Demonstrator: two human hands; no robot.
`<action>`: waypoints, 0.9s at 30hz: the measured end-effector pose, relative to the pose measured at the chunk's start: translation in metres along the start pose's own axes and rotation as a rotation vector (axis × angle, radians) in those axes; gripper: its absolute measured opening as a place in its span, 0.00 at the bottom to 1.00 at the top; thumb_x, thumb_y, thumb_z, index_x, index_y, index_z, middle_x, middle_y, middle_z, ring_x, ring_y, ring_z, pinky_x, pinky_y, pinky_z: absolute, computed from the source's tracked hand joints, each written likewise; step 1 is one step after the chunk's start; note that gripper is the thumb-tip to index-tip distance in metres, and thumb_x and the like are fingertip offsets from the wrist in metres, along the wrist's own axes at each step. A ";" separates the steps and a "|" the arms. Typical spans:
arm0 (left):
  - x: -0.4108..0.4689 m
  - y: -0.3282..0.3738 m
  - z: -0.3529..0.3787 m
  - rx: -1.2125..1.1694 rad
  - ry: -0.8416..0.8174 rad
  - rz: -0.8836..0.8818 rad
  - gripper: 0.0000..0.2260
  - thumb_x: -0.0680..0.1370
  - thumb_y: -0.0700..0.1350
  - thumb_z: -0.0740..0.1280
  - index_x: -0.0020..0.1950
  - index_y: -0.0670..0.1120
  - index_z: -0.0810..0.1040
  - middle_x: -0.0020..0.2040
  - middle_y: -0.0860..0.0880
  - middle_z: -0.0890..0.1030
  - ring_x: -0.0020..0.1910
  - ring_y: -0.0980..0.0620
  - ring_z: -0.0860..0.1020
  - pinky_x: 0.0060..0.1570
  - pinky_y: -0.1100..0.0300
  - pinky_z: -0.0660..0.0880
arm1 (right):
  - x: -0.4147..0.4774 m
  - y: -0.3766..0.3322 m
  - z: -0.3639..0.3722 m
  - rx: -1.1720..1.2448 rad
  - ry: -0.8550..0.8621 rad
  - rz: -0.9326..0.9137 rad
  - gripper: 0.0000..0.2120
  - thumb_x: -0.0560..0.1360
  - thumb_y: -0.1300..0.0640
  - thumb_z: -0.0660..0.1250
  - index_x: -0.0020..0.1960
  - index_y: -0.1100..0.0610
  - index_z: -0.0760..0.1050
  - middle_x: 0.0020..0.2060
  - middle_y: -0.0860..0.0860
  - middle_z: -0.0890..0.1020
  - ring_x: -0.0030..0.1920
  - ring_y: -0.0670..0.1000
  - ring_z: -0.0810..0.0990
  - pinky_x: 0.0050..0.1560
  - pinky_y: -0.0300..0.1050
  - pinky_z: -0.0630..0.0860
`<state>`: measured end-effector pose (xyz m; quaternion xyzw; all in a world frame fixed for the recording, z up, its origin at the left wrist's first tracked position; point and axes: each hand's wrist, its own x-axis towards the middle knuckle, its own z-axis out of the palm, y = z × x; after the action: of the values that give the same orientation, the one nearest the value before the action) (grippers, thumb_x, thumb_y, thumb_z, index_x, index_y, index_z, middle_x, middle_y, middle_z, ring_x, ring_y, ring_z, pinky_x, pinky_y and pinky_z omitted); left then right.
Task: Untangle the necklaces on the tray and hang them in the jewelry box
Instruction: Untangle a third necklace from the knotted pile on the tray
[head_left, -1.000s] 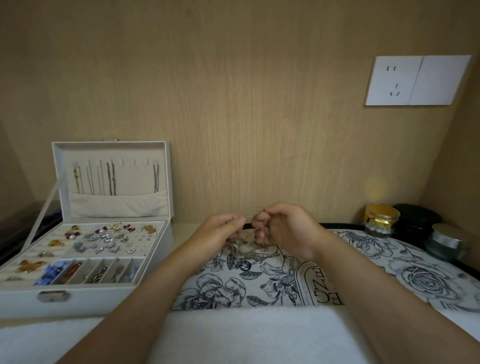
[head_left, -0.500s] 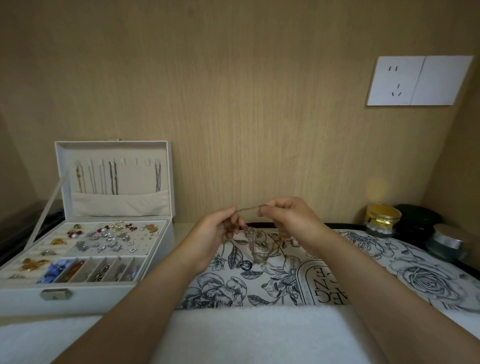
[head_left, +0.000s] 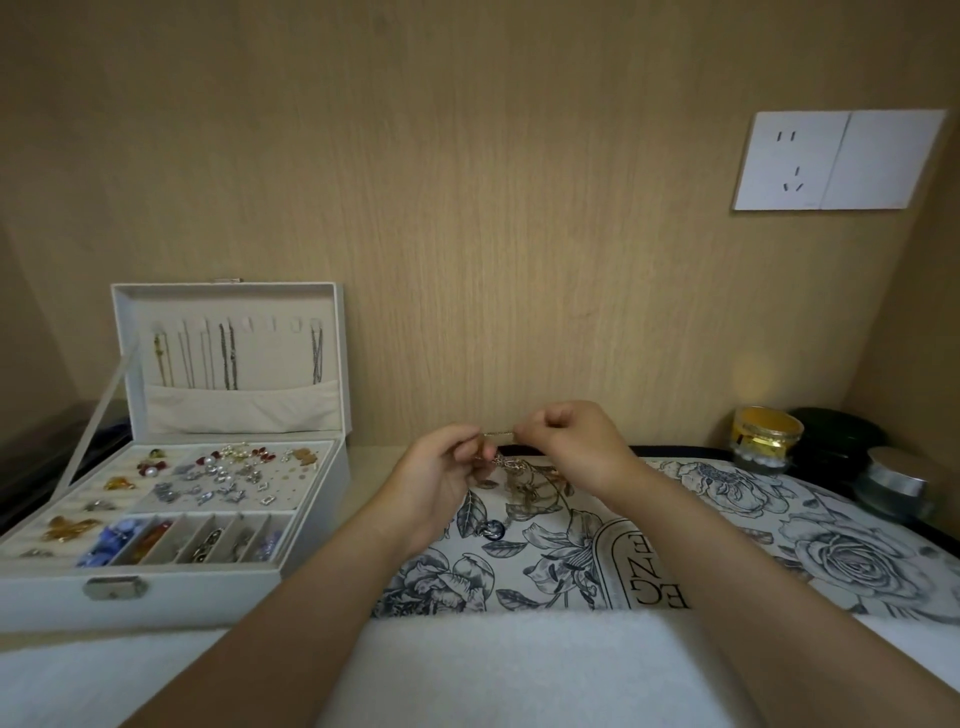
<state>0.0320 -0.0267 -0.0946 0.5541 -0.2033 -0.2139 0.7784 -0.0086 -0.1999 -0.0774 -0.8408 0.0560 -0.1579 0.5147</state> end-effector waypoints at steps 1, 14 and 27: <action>0.000 0.000 0.004 -0.015 -0.008 0.005 0.21 0.80 0.42 0.58 0.26 0.47 0.66 0.33 0.47 0.74 0.37 0.50 0.73 0.53 0.53 0.70 | 0.000 0.001 0.003 -0.052 -0.017 -0.031 0.09 0.76 0.53 0.72 0.39 0.55 0.82 0.35 0.50 0.83 0.37 0.45 0.79 0.44 0.44 0.76; 0.005 0.004 -0.006 0.093 0.111 -0.034 0.12 0.84 0.46 0.58 0.58 0.43 0.79 0.53 0.45 0.85 0.45 0.48 0.81 0.45 0.53 0.78 | 0.000 0.012 0.004 0.143 -0.290 -0.030 0.26 0.80 0.68 0.63 0.76 0.56 0.65 0.63 0.52 0.79 0.63 0.49 0.78 0.62 0.39 0.74; 0.011 -0.006 -0.026 0.316 0.620 0.077 0.11 0.78 0.50 0.69 0.43 0.44 0.84 0.43 0.47 0.85 0.48 0.46 0.83 0.56 0.48 0.79 | -0.008 0.020 0.000 -0.452 -0.351 -0.155 0.04 0.75 0.57 0.73 0.44 0.57 0.85 0.41 0.41 0.79 0.43 0.47 0.84 0.36 0.38 0.78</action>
<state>0.0550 -0.0148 -0.1074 0.6984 -0.0084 0.0280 0.7151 -0.0151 -0.2070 -0.0963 -0.9504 -0.0646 -0.0326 0.3024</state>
